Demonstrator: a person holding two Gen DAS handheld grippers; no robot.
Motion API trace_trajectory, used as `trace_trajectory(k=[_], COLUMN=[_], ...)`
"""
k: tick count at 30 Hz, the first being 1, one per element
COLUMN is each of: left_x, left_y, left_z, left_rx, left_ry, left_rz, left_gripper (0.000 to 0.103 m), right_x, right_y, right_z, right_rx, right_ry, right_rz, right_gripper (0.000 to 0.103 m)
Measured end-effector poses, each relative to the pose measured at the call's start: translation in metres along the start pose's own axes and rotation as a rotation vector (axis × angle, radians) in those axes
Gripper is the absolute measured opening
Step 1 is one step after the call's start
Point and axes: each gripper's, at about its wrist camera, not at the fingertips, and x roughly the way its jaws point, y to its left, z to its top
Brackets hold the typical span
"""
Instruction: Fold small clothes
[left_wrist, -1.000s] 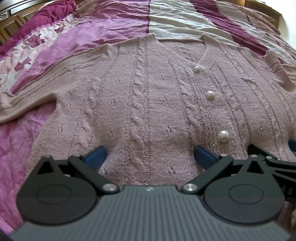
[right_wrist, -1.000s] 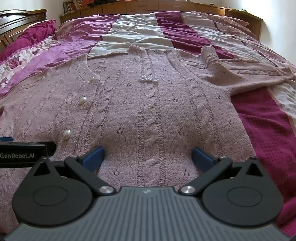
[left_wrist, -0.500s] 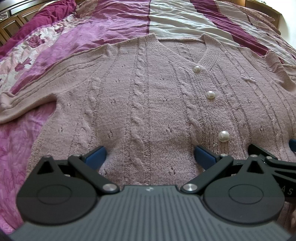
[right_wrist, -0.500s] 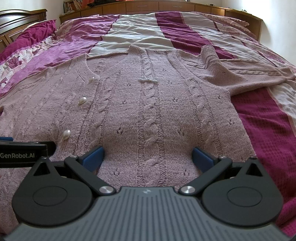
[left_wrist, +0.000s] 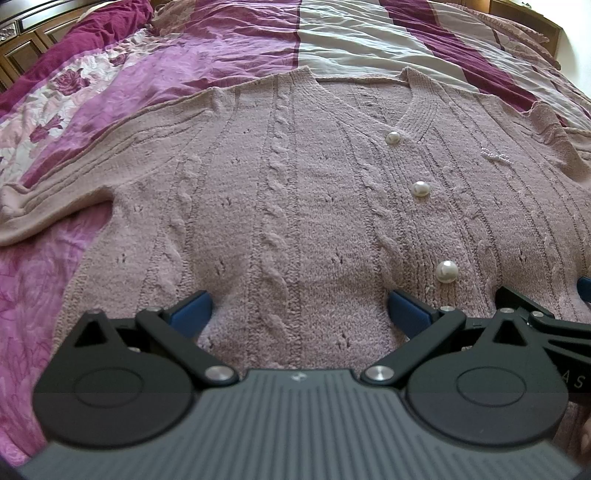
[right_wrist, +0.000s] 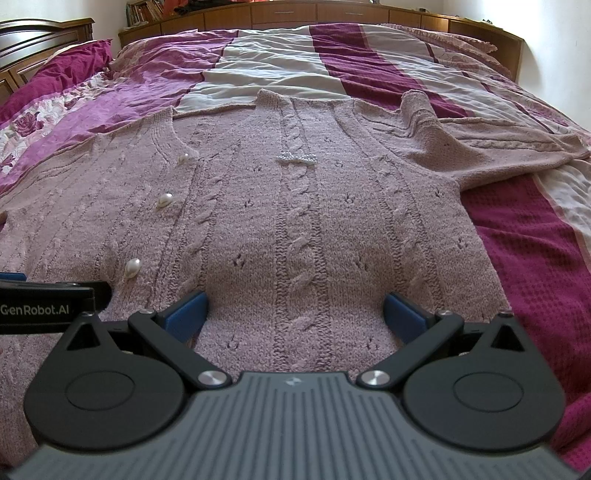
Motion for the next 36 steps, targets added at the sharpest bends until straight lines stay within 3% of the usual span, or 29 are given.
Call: trace_trajectory(k=[36], left_x=[-0.0003], left_y=[-0.002], left_z=[0.0002], left_rx=[0.003], left_ry=[0.004], left_rz=[0.003], left_gripper=[0.103], right_x=[0.0002], right_y=[0.0005], right_z=[0.0017], right_rx=[-0.003], right_ry=[0.013], right_rz=[-0.002], right_gripper=[0.103])
